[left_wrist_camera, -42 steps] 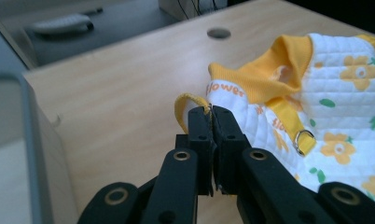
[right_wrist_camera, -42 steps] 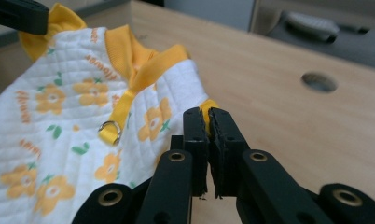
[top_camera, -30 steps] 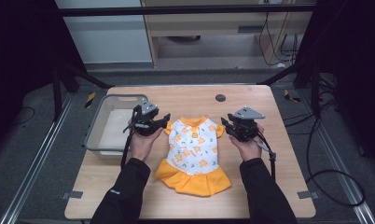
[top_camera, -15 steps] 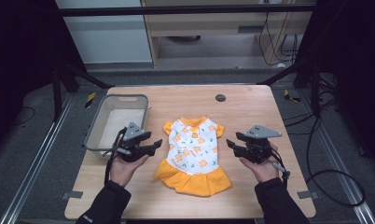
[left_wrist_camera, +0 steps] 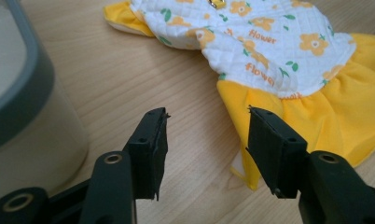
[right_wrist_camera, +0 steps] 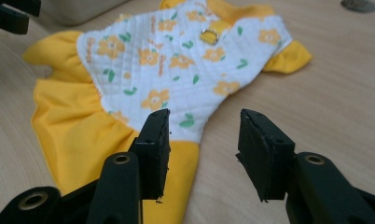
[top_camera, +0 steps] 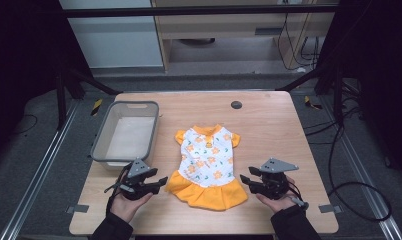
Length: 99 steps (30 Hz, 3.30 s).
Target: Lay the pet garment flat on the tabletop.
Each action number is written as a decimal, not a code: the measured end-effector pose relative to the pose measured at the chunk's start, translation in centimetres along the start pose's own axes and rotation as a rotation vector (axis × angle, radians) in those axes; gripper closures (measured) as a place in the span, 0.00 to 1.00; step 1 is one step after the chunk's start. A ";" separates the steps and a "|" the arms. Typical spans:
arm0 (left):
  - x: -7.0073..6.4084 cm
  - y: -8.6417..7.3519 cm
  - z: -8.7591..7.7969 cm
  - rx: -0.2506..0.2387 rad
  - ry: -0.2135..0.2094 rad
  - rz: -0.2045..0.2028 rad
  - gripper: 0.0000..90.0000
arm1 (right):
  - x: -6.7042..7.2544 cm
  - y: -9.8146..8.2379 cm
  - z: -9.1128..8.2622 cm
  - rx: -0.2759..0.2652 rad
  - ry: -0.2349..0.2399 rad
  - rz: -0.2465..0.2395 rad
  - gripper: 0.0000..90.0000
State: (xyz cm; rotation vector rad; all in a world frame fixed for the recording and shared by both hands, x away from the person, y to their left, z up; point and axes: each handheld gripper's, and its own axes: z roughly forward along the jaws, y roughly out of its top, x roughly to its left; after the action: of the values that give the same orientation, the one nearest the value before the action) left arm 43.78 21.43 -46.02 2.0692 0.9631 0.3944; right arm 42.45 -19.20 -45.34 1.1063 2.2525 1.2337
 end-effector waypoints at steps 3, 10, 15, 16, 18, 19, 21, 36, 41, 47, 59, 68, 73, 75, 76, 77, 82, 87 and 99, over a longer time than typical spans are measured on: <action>-0.5 -0.1 0.3 0.009 -0.015 0.014 0.56 | 0.4 -1.3 0.5 0.040 0.020 0.012 0.60; -1.1 -0.6 1.5 0.077 -0.043 0.027 0.65 | 1.0 -2.8 2.0 0.139 0.046 0.011 0.67; -1.2 -0.7 2.1 0.141 -0.099 0.014 0.88 | 1.4 -3.3 2.7 0.179 0.061 0.020 0.75; -1.2 -0.6 2.2 0.147 -0.103 0.010 0.92 | 1.4 -3.3 2.8 0.183 0.063 0.011 0.79; -1.4 -0.5 2.2 0.155 -0.104 0.016 0.96 | 1.4 -3.2 2.7 0.189 0.074 0.020 0.89; -1.4 -0.5 2.1 0.155 -0.098 0.020 0.96 | 1.4 -3.1 2.5 0.190 0.084 0.029 0.94; -1.5 -0.4 1.9 0.146 -0.090 0.027 0.97 | 1.2 -2.9 2.2 0.192 0.103 0.040 0.97; -3.7 -1.7 2.2 0.239 -0.057 0.036 0.96 | -0.3 -3.7 0.1 0.213 0.042 0.048 0.93; -4.3 -2.2 1.7 0.220 -0.025 0.079 0.81 | -0.1 -3.6 0.1 0.194 0.017 0.013 0.84; -4.3 -1.1 -0.2 0.093 -0.012 0.108 0.66 | -0.3 -2.7 -0.8 0.089 0.012 0.010 0.81; -3.8 4.5 3.1 -0.029 -0.041 0.093 0.86 | -0.7 0.1 1.8 -0.028 0.036 0.035 0.92; -3.5 4.2 7.9 0.069 -0.035 0.105 0.92 | -0.6 1.0 6.5 0.012 0.044 0.028 0.95; -3.5 3.0 8.2 0.142 -0.020 0.125 0.91 | -0.1 0.3 8.5 0.104 0.028 0.004 0.93; -3.5 2.7 8.2 0.141 -0.023 0.125 0.91 | 0.0 0.0 8.8 0.125 0.019 -0.017 0.92; -3.5 2.6 8.2 0.144 -0.027 0.117 0.91 | 0.1 -0.1 8.7 0.121 0.018 -0.011 0.92; -3.6 2.6 8.1 0.149 -0.026 0.110 0.91 | 0.1 -0.1 8.7 0.119 0.020 -0.006 0.92; -3.8 2.3 8.0 0.137 -0.015 0.107 0.90 | 0.1 -0.3 8.4 0.122 0.005 -0.020 0.92; -3.9 2.2 7.8 0.118 0.020 0.116 0.81 | 0.0 -0.4 8.2 0.118 -0.004 -0.014 0.91; -3.4 2.2 3.6 0.028 -0.032 0.090 0.55 | -1.2 -0.4 4.0 0.033 -0.047 -0.014 0.74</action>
State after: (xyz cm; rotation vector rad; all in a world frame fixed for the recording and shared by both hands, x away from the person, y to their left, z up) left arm 44.63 16.13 -46.39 2.1435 0.8636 0.3952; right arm 45.48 -18.07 -47.96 1.1184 2.2494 1.1566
